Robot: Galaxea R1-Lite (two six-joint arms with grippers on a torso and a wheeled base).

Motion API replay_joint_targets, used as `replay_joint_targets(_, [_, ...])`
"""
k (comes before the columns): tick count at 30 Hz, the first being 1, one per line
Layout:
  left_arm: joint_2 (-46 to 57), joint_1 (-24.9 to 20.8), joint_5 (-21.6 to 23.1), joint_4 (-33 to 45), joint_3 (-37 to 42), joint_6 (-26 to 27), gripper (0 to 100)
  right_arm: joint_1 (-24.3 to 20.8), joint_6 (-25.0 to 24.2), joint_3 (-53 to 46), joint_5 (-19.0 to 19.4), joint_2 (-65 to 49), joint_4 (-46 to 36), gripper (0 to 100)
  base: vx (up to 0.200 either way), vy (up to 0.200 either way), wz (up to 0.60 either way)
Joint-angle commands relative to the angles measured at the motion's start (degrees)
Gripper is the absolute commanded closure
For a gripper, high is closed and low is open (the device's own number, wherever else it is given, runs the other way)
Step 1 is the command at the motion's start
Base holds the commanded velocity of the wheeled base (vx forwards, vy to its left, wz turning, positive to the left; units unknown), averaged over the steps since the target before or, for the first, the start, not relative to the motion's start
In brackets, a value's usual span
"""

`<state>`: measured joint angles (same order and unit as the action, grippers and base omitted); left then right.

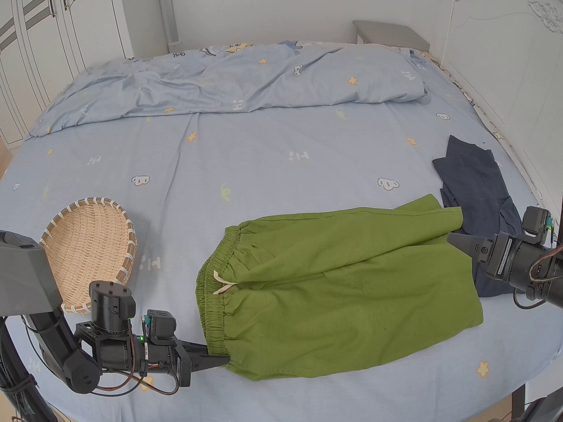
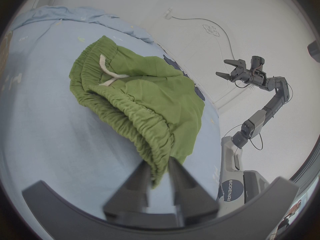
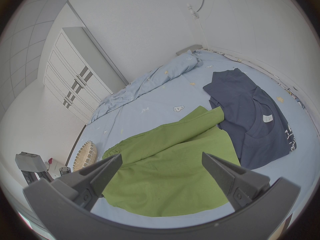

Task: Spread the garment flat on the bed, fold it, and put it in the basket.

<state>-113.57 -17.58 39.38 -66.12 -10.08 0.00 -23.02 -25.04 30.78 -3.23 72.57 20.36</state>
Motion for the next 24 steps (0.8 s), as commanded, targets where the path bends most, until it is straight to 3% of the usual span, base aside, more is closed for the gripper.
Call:
replay_joint_targets(1, [-0.34, 0.00, 0.09, -0.06, 0.15, -1.14, 100, -0.01, -0.01, -0.02, -0.02, 0.11, 0.03, 0, 0.000, 0.000, 0.00])
replay_joint_targets(3, [-0.25, 0.18, 0.09, 0.03, 0.24, -1.76, 100, 0.08, -0.01, -0.02, -0.02, 0.03, 0.03, 0, 0.000, 0.000, 0.00])
replay_joint_targets(14, [5.11, 3.52, 0.88, 4.77, 2.79, -17.67, 100, -0.01, 0.25, -2.48, 1.47, -0.50, -2.34, 0, 0.000, 0.000, 0.00])
replay_joint_targets(18, [7.57, 6.59, 1.05, 10.66, 2.35, -17.67, 100, 1.92, 0.34, -3.18, 5.78, -2.17, -5.77, 0, 0.000, 0.000, 0.00])
replay_joint_targets(19, [9.86, 8.00, 1.14, 13.65, 2.17, -17.67, 100, 5.44, 0.52, -2.92, 9.29, -3.58, -8.67, 0, 0.000, 0.000, 0.00])
replay_joint_targets(24, [14.69, 10.72, 3.08, 20.77, 1.12, -17.67, 100, 14.49, 4.21, -4.33, 18.61, -5.42, -13.77, 0, 0.000, 0.000, 0.00])
